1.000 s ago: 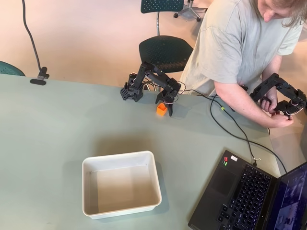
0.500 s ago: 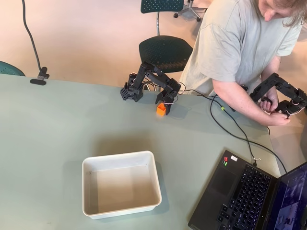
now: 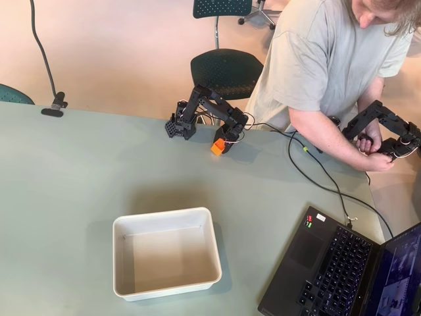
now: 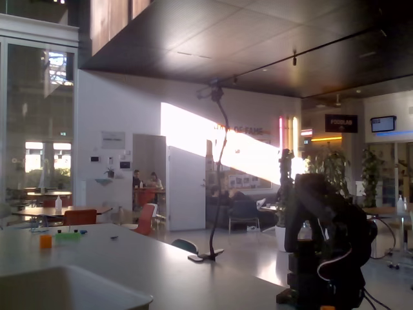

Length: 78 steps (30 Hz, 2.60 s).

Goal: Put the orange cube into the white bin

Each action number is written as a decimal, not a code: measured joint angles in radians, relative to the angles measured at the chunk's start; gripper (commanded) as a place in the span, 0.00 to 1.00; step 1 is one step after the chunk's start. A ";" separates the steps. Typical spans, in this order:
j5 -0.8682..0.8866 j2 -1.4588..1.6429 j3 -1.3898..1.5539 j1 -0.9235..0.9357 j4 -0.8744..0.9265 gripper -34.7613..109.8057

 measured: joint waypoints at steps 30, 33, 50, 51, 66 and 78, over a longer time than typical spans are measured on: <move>-0.003 0.158 -0.815 0.499 0.005 0.43; -0.002 0.164 -0.942 0.598 0.003 0.43; 0.008 -0.021 -1.072 1.040 -0.540 0.43; 0.018 -0.048 -1.072 1.057 -0.574 0.43; 0.571 -0.290 -1.072 1.051 -0.931 0.43; 0.772 -0.291 -1.072 1.031 -0.962 0.43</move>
